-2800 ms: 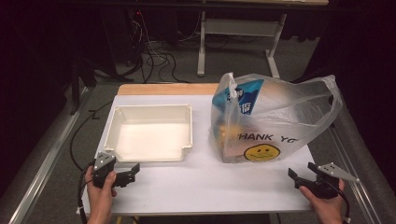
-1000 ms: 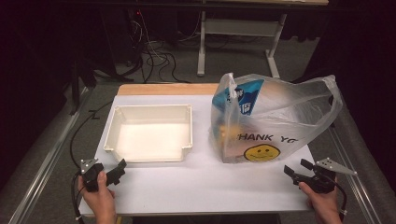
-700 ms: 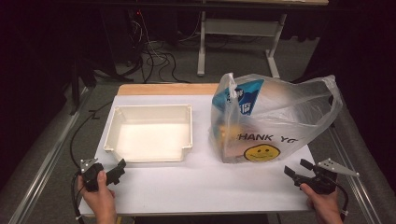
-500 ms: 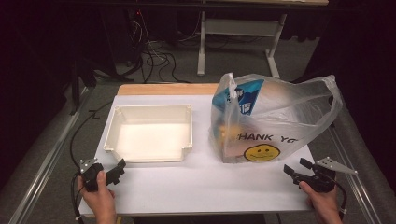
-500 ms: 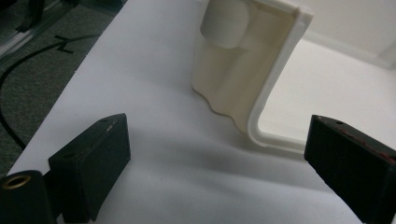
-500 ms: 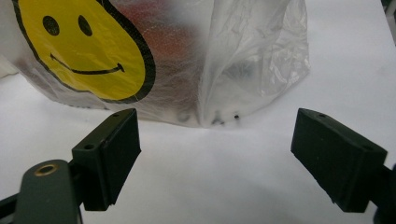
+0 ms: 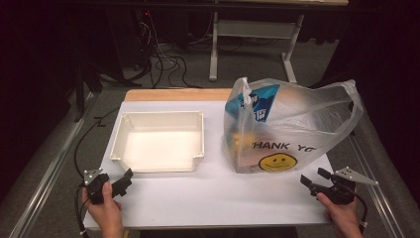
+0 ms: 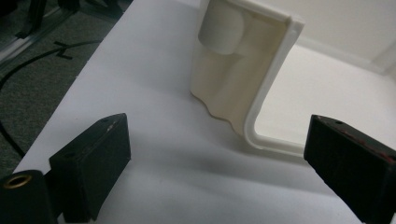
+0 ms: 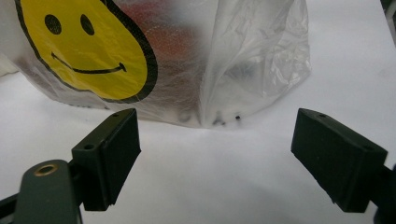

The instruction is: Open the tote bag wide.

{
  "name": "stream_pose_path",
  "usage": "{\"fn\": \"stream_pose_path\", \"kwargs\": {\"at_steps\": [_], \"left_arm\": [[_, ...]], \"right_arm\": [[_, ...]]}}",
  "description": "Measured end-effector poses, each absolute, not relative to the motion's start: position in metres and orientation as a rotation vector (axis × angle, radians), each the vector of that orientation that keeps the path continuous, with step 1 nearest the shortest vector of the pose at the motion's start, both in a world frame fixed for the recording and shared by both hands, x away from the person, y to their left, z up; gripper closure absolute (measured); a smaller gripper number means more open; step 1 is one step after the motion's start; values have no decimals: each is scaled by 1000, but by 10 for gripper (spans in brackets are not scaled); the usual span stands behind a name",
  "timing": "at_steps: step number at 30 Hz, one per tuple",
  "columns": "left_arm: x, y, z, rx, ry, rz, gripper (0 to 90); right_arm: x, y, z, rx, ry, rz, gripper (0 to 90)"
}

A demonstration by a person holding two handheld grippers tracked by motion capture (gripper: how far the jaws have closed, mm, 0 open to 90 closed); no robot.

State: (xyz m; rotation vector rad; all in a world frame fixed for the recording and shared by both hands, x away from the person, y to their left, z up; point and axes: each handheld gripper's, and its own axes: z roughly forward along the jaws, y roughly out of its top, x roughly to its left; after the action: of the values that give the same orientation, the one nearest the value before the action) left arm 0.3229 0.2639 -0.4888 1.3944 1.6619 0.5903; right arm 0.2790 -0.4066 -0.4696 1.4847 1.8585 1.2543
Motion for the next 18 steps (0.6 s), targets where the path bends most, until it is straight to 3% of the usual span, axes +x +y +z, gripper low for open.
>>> {"fn": "stream_pose_path", "kwargs": {"at_steps": [18], "left_arm": [[329,263,-490,1433,1702,561,62]], "right_arm": [[282,-416,-470,1553,1832,1321,155]]}}
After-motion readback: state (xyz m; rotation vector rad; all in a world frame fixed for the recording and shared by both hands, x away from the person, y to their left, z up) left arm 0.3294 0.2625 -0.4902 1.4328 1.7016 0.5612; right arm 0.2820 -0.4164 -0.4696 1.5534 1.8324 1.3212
